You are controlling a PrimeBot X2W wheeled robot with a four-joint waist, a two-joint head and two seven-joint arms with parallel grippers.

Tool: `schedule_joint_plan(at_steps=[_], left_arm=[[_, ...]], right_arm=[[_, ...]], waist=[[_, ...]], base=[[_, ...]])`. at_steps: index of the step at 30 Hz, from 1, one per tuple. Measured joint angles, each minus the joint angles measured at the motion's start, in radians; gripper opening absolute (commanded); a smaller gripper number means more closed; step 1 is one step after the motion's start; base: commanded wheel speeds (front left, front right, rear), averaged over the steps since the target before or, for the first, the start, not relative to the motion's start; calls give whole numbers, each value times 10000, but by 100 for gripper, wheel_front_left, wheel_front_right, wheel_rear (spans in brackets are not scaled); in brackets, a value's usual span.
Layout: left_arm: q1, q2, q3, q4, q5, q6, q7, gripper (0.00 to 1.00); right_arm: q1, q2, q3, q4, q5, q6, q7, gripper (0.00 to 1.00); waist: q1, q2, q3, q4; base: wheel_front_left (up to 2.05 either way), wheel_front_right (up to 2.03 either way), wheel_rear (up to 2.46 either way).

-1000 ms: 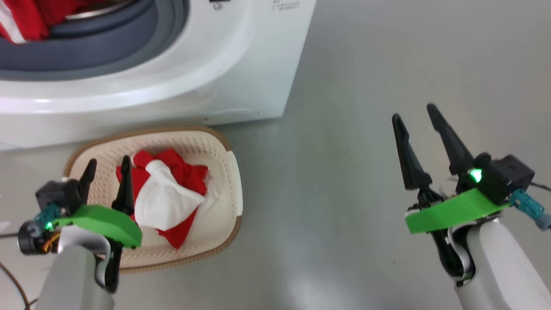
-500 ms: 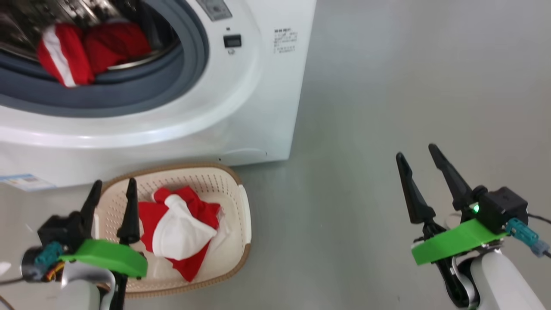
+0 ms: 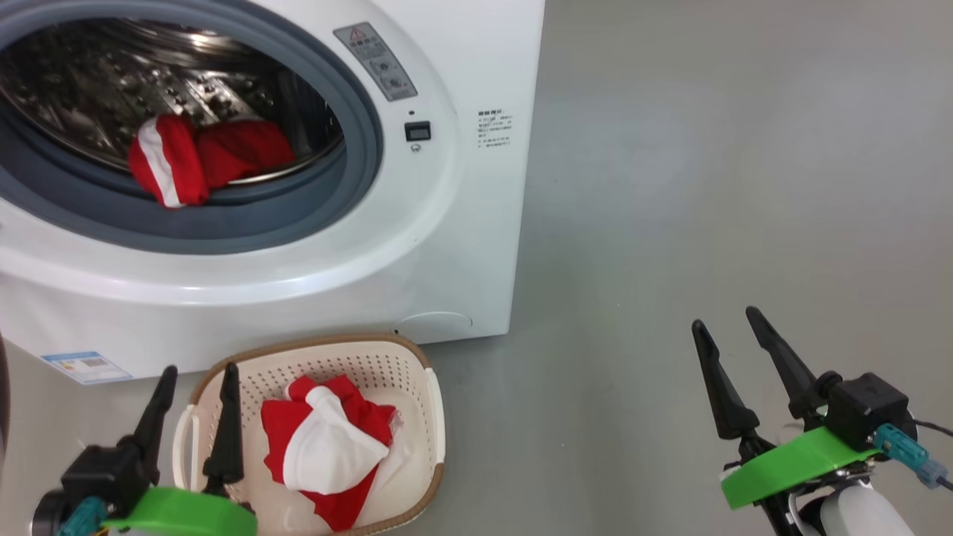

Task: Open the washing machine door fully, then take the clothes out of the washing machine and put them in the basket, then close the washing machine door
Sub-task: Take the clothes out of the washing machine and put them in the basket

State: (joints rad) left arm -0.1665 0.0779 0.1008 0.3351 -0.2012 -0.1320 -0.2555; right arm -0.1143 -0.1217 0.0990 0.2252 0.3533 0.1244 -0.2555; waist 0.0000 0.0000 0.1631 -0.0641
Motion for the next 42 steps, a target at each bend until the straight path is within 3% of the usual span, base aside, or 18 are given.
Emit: schedule_joint_plan(at_steps=[19,42], left_arm=[[2607,-299,683,-2322,265,0,0,100],[2593,-313,541,-2295,194,100,0,100]], right_arm=[[1117,-52,-280,-63,130,0,2,100],[1103,-21,-370,-127,132,0,2,100]], waist=[[0,0,-1000,98],[0,0,-703,162]], base=[[0,0,0],[0,0,0]])
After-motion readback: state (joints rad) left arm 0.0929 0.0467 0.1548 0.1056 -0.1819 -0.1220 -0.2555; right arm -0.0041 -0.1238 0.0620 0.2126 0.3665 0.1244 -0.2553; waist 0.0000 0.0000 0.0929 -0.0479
